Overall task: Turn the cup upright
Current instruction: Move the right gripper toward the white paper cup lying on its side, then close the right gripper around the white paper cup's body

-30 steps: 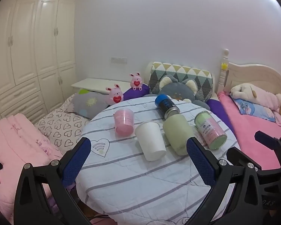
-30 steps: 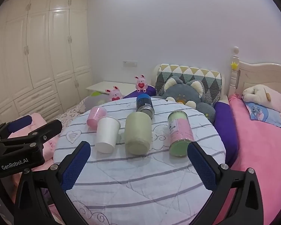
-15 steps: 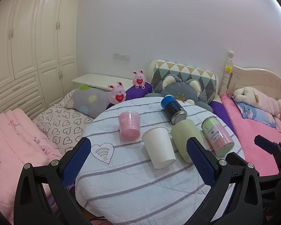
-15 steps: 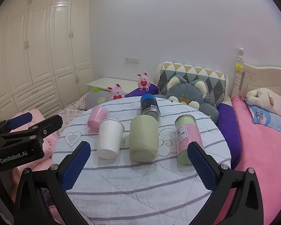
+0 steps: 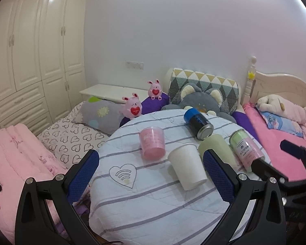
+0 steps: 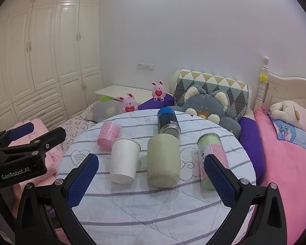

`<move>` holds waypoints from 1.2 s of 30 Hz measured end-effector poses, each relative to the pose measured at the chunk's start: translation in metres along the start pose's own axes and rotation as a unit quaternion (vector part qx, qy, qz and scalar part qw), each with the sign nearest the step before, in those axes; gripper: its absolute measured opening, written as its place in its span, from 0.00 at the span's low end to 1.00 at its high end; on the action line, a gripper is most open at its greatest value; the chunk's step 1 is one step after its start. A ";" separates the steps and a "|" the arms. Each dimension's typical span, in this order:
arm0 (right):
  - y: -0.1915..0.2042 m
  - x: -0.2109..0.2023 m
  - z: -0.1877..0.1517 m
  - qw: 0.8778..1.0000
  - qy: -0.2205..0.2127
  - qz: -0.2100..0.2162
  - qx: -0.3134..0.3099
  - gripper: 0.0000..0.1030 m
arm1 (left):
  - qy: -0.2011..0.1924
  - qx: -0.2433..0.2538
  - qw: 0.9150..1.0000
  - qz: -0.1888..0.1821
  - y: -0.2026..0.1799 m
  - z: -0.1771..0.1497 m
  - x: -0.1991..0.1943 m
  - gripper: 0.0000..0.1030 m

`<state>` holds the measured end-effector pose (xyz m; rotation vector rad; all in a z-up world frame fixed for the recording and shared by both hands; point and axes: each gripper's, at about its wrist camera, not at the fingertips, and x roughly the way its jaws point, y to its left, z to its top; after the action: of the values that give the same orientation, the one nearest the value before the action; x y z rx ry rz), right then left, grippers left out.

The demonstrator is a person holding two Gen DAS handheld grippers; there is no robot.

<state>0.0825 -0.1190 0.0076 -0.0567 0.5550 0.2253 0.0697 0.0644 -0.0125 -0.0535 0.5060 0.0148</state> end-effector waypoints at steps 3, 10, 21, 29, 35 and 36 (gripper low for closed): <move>0.001 0.007 0.002 1.000 0.012 -0.004 -0.002 1.00 | 0.012 -0.006 1.000 -0.001 0.008 -0.001 0.007 1.00; 0.003 0.034 0.009 0.999 0.045 0.011 0.014 1.00 | 0.035 -0.025 0.999 0.004 0.029 0.001 0.026 1.00; 0.038 0.095 0.002 0.992 0.112 0.053 0.010 1.00 | 0.047 -0.041 0.998 0.013 0.057 0.007 0.052 1.00; 0.058 0.155 -0.009 0.980 0.181 0.075 0.021 1.00 | 0.069 -0.047 0.996 0.008 0.071 0.005 0.070 1.00; 0.061 0.158 -0.017 0.978 0.196 0.066 0.023 0.97 | 0.087 -0.029 0.996 -0.003 0.062 0.001 0.077 1.00; 0.061 0.155 -0.017 0.978 0.197 0.063 0.024 0.94 | 0.087 -0.026 0.996 -0.004 0.062 0.001 0.076 1.00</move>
<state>0.1880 -0.0311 -0.0886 -0.0195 0.9612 0.3265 0.1355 0.1261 -0.0513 -0.1095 0.6797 0.0154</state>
